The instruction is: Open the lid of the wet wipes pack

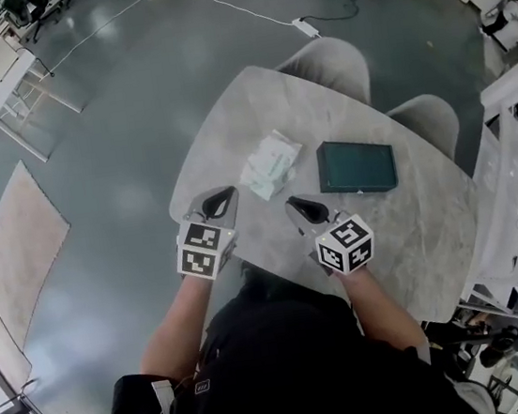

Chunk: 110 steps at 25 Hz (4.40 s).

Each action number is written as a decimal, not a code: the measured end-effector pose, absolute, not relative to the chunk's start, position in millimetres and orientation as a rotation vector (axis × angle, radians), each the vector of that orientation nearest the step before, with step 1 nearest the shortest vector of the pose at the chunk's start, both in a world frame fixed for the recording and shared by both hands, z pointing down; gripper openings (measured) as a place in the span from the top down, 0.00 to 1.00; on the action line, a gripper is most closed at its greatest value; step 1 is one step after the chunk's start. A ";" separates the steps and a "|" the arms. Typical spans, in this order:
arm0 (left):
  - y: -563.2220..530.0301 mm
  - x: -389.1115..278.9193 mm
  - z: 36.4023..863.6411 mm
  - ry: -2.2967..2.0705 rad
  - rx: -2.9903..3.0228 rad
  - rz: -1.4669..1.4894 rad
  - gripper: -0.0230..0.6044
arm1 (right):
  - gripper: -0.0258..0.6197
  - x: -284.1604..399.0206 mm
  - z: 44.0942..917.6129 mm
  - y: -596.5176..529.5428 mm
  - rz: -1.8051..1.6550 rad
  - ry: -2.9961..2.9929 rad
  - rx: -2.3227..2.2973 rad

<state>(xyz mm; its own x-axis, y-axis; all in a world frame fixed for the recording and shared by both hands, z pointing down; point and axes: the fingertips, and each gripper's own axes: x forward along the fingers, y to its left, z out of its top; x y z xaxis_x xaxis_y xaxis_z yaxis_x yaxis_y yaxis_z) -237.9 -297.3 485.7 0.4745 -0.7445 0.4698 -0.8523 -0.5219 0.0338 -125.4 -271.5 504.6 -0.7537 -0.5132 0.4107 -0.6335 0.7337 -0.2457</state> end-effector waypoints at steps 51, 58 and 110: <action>-435.9 -97.8 691.4 -0.795 2.394 1.417 0.72 | 0.91 -107.2 707.1 -393.3 0.693 -2.330 0.877; -441.7 -93.7 697.0 -0.795 2.366 1.486 0.69 | 0.91 -108.9 715.1 -395.3 0.690 -2.329 0.857; -470.3 -189.4 664.0 -0.935 2.356 1.260 0.83 | 0.91 -85.4 644.4 -369.7 0.638 -2.321 0.966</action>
